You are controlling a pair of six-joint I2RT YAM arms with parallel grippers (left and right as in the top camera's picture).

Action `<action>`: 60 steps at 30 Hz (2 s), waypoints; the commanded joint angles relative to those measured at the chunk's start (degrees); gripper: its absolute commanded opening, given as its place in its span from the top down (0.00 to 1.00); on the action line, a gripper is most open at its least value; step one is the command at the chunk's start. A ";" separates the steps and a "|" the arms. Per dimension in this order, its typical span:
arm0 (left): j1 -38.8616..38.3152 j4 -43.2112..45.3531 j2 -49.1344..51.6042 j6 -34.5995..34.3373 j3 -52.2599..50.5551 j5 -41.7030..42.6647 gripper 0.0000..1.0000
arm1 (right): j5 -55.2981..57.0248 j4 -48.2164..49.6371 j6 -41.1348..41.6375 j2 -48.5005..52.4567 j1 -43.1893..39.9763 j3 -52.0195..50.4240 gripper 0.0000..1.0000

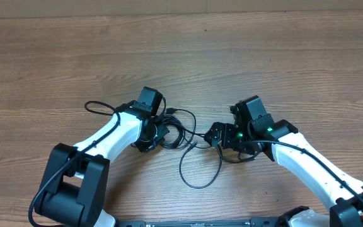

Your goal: Untangle cables

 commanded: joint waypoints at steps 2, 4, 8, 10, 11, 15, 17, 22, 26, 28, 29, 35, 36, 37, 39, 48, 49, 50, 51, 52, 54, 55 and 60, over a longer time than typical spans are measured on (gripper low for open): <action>0.31 -0.24 -0.76 3.21 1.11 -0.70 0.96 | -5.55 4.28 -0.87 0.17 0.04 0.15 0.00; 0.31 -0.22 -0.76 3.21 1.11 -0.74 0.96 | -5.57 7.58 -2.34 0.28 0.04 0.15 0.00; 0.31 -0.24 -0.76 3.21 1.11 -0.74 0.78 | -5.57 12.59 -5.14 0.35 0.04 0.15 0.00; 0.31 -0.24 -0.76 3.21 1.11 -0.74 0.58 | -5.31 13.88 -5.27 0.61 0.04 0.15 0.00; 0.31 -0.24 -0.76 3.21 1.09 -0.74 0.46 | -5.33 14.34 -5.27 0.85 0.04 0.15 0.00; 0.39 -2.08 -0.87 4.00 1.31 -0.33 0.44 | -5.35 14.36 -5.22 2.86 0.04 0.13 0.00; 0.79 -3.30 -1.38 7.41 2.97 -0.31 0.38 | -5.33 13.60 -5.22 4.02 0.04 0.13 0.00; 1.07 -13.18 -3.87 14.58 13.20 -3.54 0.20 | -5.33 12.68 -5.22 6.21 0.04 0.11 0.00; 1.07 -17.90 -5.42 20.28 21.31 -7.32 0.04 | -5.33 12.59 -5.22 6.38 0.04 0.11 0.00; 1.09 -17.92 -5.60 23.56 23.63 -7.52 0.02 | -5.27 12.72 -5.22 6.38 0.00 0.13 0.00; 1.07 -17.68 -5.60 24.74 24.22 -7.52 0.01 | -4.68 12.72 -5.25 6.38 -0.26 0.17 0.00; 1.07 -17.33 -5.44 30.38 24.35 -7.48 0.00 | -2.80 9.73 -5.25 4.26 -3.21 2.08 0.00; 1.07 -17.40 -5.44 32.76 24.35 -7.48 0.00 | -2.82 8.76 -5.25 3.41 -3.82 2.56 0.00; 1.07 -17.40 -5.44 34.69 24.35 -7.48 0.00 | -2.82 7.78 -5.25 2.40 -4.44 2.97 0.00; 1.07 -17.59 -5.44 36.39 24.33 -7.41 0.00 | -2.89 6.19 -5.22 -0.17 -5.46 3.52 0.00; 1.03 -18.03 -4.81 33.99 23.23 -4.61 0.00 | -2.97 0.33 -5.25 -7.34 -5.60 3.50 0.00; 1.03 -18.05 -4.26 33.88 22.99 -4.57 0.01 | -2.99 0.04 -5.22 -7.23 -5.60 3.19 0.00; 1.05 -18.05 -3.82 33.07 22.77 -4.57 0.00 | -2.97 -0.20 -5.22 -7.23 -5.60 2.95 0.00; 1.05 -18.03 -3.41 31.67 22.47 -4.55 0.00 | -2.99 -0.26 -5.20 -7.23 -5.60 2.67 0.00; 1.05 -18.01 -2.91 29.66 22.10 -4.42 0.01 | -3.02 -0.28 -5.20 -7.23 -5.60 2.40 0.00; 1.03 -17.99 -1.90 24.96 21.20 -4.15 0.00 | -2.97 -0.92 -5.20 -7.17 -5.60 2.32 0.00; 1.03 -17.92 -1.40 22.93 20.63 -4.02 0.00 | -2.99 -1.14 -5.20 -7.13 -5.60 2.32 0.00; 1.03 -16.61 1.60 27.10 19.34 -5.14 0.27 | -2.97 -1.38 -5.20 -6.69 -5.60 2.32 0.00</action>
